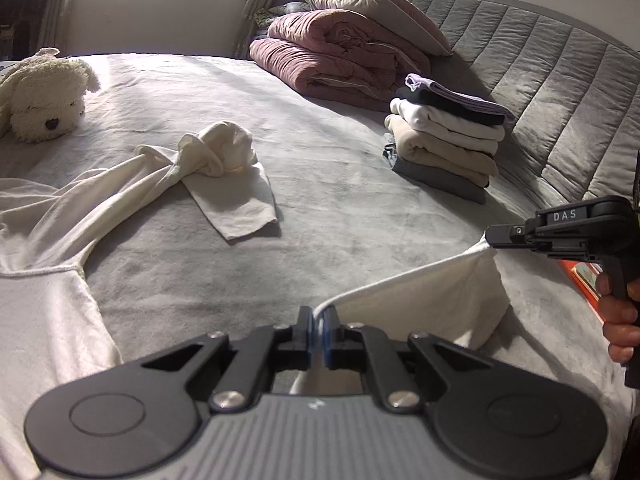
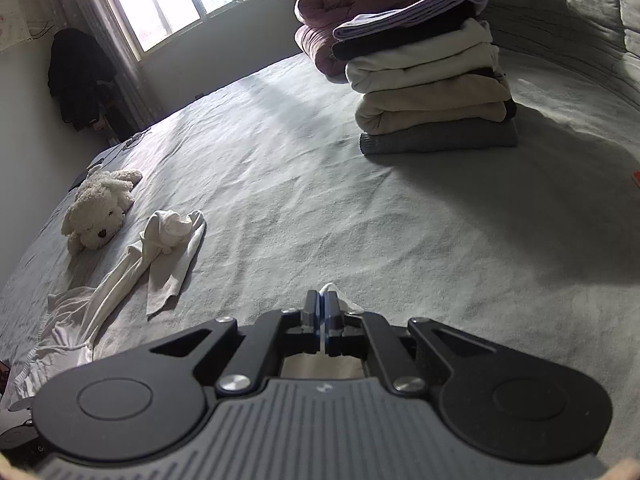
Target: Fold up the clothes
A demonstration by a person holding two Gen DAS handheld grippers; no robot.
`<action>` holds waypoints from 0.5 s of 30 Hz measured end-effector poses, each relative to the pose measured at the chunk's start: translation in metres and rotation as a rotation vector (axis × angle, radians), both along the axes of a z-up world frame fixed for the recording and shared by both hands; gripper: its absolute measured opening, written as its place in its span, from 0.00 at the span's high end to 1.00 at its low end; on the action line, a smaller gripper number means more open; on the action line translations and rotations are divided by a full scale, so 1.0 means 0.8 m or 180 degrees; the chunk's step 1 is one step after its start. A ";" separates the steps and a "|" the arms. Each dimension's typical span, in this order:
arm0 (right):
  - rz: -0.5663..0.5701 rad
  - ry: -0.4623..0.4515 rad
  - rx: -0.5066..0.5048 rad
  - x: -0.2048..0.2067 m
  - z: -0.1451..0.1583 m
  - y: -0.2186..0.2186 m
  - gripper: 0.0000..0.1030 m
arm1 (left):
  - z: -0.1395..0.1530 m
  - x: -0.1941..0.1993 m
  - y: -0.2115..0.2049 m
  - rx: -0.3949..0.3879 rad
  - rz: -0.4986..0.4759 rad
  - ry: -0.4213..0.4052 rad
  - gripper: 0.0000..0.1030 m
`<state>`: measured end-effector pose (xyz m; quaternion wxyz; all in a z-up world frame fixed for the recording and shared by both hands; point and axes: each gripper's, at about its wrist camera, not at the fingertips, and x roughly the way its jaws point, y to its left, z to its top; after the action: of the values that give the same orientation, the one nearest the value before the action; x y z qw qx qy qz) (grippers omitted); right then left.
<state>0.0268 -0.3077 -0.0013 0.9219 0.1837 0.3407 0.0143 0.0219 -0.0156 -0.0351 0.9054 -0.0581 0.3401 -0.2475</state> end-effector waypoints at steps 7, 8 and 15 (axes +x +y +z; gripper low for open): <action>0.0134 0.0010 -0.0003 0.005 -0.011 0.000 0.85 | -0.010 0.007 0.010 0.0023 0.0153 0.0071 0.91; 0.0112 0.0009 -0.0026 0.000 -0.011 -0.003 0.80 | -0.007 0.005 0.010 0.0032 0.0164 0.0060 0.87; -0.0025 0.0170 -0.0172 -0.028 -0.022 -0.026 0.55 | 0.015 -0.012 0.011 -0.0014 0.0085 -0.0084 0.65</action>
<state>0.0047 -0.3283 -0.0190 0.9172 0.1604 0.3647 -0.0035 0.0121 -0.0065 -0.0234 0.9129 -0.0614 0.3267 -0.2369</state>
